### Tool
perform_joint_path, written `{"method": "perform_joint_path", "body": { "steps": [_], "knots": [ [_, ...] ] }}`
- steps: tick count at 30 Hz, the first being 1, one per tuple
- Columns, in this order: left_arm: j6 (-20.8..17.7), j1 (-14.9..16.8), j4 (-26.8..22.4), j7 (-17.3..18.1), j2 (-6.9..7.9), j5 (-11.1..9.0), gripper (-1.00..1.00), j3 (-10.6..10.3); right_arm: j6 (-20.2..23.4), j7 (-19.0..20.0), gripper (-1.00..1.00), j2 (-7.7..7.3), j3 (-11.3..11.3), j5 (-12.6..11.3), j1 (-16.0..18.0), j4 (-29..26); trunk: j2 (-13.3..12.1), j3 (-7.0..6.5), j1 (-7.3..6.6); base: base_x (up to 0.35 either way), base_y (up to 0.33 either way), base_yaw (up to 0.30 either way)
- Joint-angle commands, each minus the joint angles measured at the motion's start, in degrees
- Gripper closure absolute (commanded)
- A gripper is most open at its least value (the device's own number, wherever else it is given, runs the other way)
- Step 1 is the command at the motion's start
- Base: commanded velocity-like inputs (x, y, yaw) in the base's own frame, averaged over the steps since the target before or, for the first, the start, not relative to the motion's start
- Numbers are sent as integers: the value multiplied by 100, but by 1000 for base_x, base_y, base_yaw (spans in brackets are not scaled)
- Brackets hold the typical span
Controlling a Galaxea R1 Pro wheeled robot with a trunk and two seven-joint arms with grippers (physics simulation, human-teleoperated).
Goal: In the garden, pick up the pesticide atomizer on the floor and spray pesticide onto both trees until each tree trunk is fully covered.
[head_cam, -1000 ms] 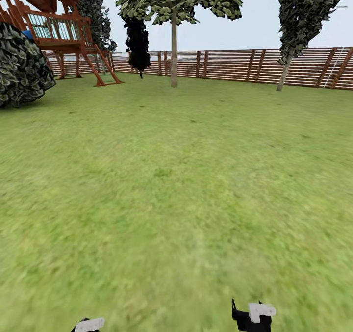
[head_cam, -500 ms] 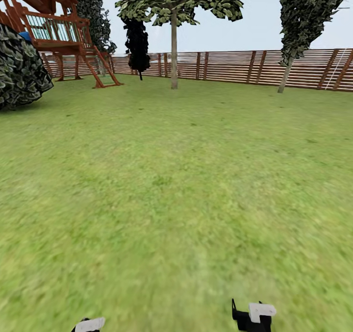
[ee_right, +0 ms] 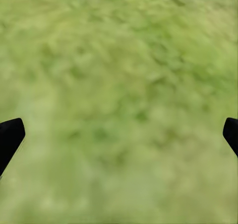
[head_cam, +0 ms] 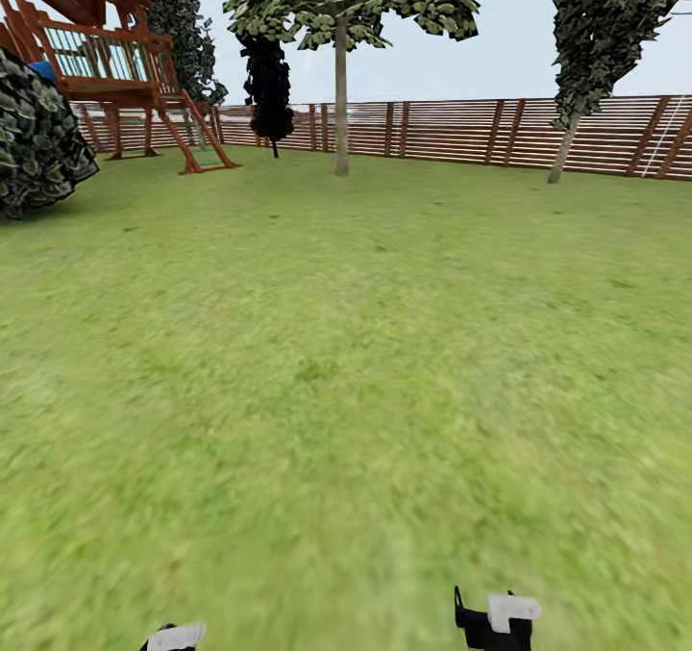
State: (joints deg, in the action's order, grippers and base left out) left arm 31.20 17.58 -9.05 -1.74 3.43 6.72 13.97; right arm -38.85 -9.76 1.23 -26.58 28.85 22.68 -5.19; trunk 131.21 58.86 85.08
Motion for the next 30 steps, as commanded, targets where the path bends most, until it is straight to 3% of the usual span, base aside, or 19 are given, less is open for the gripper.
{"method": "perform_joint_path", "body": {
  "steps": [1, 30],
  "knots": [
    [0, 0, -1, -2, 0, 2, 100, 0, 0, 0, -100, 0, 2, -1, 0, 0, 0, 0, 0, 339, 0, 0],
    [0, 0, -1, -2, 9, 5, 100, 0, 0, -1, -100, 0, 2, -1, 0, 0, 0, 0, 0, 339, 0, 0]
  ]
}}
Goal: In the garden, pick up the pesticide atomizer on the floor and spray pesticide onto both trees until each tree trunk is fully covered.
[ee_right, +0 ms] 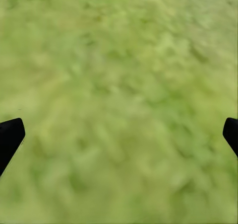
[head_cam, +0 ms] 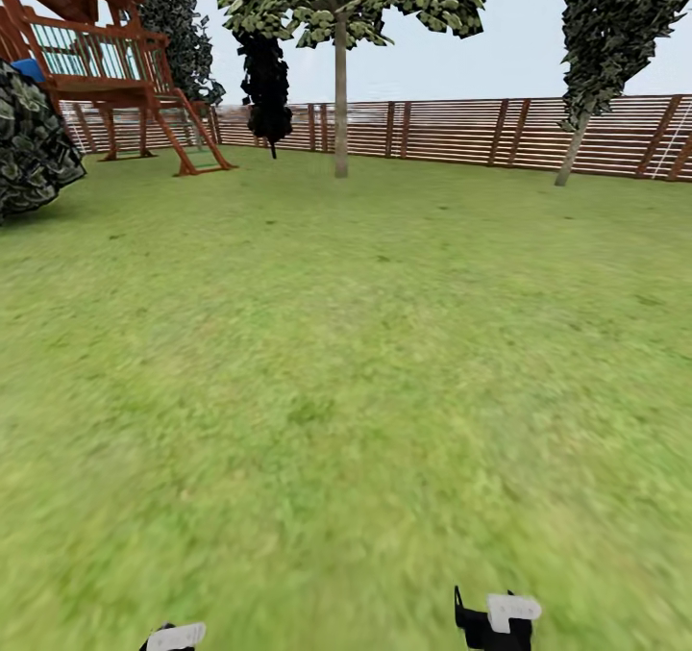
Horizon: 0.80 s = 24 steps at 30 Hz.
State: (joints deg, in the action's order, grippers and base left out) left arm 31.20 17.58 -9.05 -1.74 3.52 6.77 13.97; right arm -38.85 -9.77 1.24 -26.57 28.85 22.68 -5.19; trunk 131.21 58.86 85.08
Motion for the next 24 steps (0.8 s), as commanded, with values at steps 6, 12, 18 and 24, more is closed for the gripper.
{"method": "perform_joint_path", "body": {
  "steps": [6, 12, 18, 24],
  "knots": [
    [0, 0, -1, -2, 0, 0, 100, 0, 0, -2, -100, 1, -2, 0, 0, 1, 0, 0, 0, 339, 0, 0],
    [0, 0, -1, -2, 0, 0, 100, 0, 0, 1, -100, 3, 0, 1, 0, 0, 0, 0, 0, 339, 0, 0],
    [0, 0, -1, -2, 0, 0, 100, 0, 0, -2, -100, 2, 0, 1, 1, 0, 0, 0, 0, 339, 0, 0],
    [0, 0, -1, -2, 0, 0, 100, 0, -1, 1, -100, -28, -6, 0, 0, 0, 0, 0, 0, 339, 0, 0]
  ]
}}
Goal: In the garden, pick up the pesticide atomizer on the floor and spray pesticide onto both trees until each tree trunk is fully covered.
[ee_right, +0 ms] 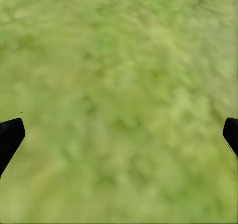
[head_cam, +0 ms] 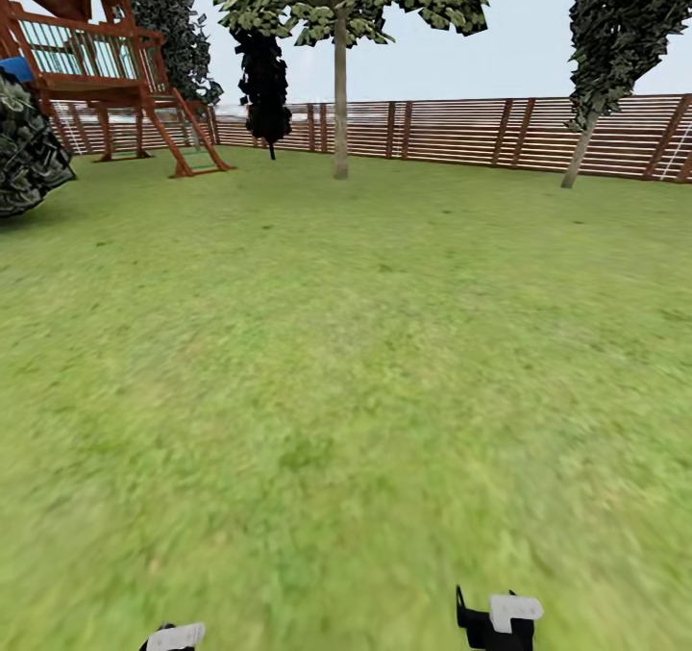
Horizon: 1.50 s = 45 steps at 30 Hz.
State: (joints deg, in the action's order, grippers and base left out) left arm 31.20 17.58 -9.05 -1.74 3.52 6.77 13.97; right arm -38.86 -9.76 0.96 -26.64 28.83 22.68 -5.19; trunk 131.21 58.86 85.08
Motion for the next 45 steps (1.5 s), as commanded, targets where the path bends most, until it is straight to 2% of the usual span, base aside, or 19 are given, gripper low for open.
{"method": "perform_joint_path", "body": {
  "steps": [1, 34, 45],
  "knots": [
    [1, 0, 0, -1, 0, 0, 100, 0, -4, -4, -100, -8, 2, 0, 0, 0, 0, 0, 0, 339, 0, 0],
    [0, 0, 0, -1, 0, 0, 100, 0, -8, -2, -100, 9, 10, 0, 0, 0, 0, 0, 0, 339, 0, 0],
    [7, 0, 0, -1, 0, 0, 100, 0, -8, 1, -100, 18, 10, 0, 0, 2, 0, 0, 0, 339, 0, -116]
  ]
}}
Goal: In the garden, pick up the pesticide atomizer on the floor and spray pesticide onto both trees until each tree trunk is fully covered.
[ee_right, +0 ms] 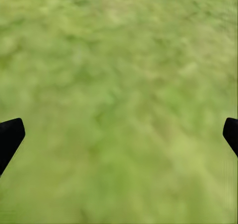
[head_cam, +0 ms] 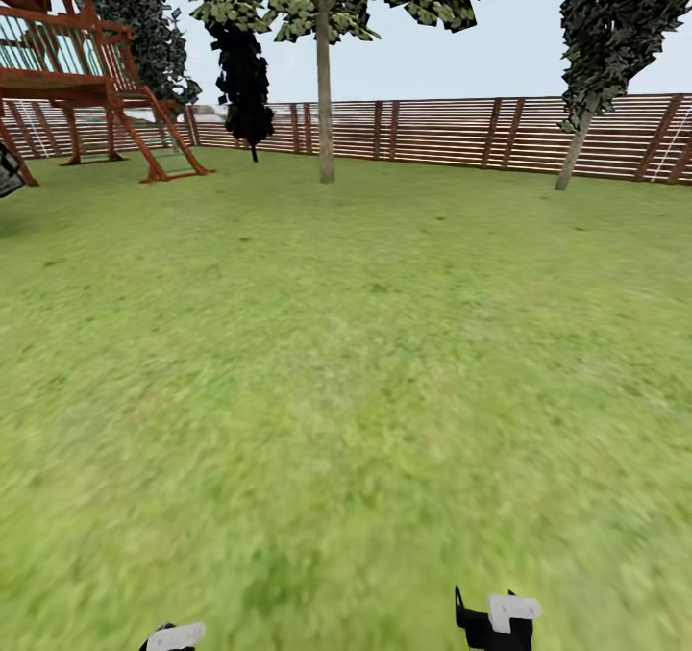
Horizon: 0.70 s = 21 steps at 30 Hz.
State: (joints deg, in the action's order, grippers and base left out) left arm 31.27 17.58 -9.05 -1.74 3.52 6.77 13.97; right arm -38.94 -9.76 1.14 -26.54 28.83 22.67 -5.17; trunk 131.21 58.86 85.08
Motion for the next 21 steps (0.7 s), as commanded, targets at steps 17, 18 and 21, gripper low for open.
{"method": "perform_joint_path", "body": {
  "steps": [17, 18, 21],
  "knots": [
    [-7, 0, -1, -2, -2, 0, 100, 0, 0, 0, -100, 6, 0, 0, 0, 6, 0, 0, 0, 339, 0, -1],
    [-7, 0, -1, -2, -1, 0, 100, 0, 2, 0, -100, 3, 0, 0, 0, 7, 0, 0, 0, 339, 0, 0],
    [-7, 0, -1, -2, 0, 0, 100, 0, 2, 0, -100, 6, 0, 0, 0, 6, 0, 0, 0, 339, 0, 0]
  ]
}}
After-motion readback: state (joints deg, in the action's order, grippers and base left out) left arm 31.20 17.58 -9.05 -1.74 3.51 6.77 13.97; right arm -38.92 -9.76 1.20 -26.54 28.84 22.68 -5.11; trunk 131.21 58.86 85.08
